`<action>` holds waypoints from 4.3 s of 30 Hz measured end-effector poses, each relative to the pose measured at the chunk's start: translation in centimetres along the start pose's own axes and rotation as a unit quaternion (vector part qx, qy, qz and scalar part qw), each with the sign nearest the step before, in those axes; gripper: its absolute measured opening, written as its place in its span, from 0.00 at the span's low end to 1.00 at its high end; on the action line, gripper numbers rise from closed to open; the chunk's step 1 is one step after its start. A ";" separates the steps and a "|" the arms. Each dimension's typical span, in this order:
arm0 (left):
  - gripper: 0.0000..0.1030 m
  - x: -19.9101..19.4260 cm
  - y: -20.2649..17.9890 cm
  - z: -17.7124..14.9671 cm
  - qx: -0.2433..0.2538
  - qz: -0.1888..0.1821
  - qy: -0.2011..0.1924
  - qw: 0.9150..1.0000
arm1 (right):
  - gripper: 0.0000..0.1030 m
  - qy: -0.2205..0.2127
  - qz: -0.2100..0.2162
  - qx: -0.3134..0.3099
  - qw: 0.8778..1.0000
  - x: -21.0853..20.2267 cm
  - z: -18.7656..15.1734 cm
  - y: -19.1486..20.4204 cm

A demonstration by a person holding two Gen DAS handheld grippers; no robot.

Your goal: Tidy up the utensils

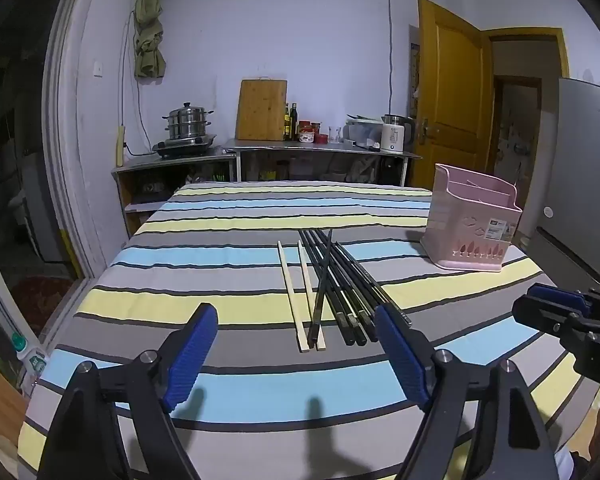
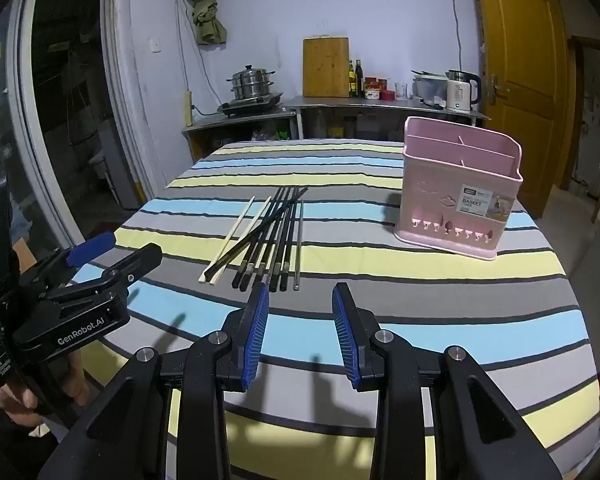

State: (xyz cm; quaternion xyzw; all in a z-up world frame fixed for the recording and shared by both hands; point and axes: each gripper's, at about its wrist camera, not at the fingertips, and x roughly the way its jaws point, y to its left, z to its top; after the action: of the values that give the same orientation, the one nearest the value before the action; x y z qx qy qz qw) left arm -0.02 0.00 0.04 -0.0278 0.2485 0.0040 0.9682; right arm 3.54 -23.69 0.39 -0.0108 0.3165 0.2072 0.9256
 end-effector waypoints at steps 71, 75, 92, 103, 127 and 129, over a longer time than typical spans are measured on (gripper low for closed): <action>0.78 -0.2 -0.8 0.0 0.012 -0.006 0.001 1.000 | 0.33 -0.001 0.002 0.003 1.000 -0.3 0.1 -0.1; 0.78 -0.2 -0.8 0.0 0.013 -0.007 0.001 1.000 | 0.33 -0.002 0.001 0.003 1.000 -0.2 0.0 -0.1; 0.78 -0.2 -0.9 -0.1 0.014 -0.009 0.006 1.000 | 0.33 -0.001 0.001 0.003 1.000 -0.1 0.0 0.0; 0.78 2.4 0.5 0.2 0.004 -0.025 0.042 0.999 | 0.33 0.008 0.003 0.004 1.000 0.5 0.4 -0.5; 0.40 19.4 5.0 5.1 -0.044 -0.034 0.185 0.981 | 0.33 0.083 0.039 0.026 0.995 12.5 6.0 -1.6; 0.36 20.6 5.0 5.2 -0.045 -0.037 0.195 0.979 | 0.33 0.092 0.041 0.023 0.995 14.0 6.7 -1.7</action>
State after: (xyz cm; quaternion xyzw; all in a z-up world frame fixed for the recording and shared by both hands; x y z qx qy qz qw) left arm 20.46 5.20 -5.58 -0.0807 0.4312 -0.0257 0.8983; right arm 18.10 -18.94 -2.75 0.0051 0.4050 0.2359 0.8834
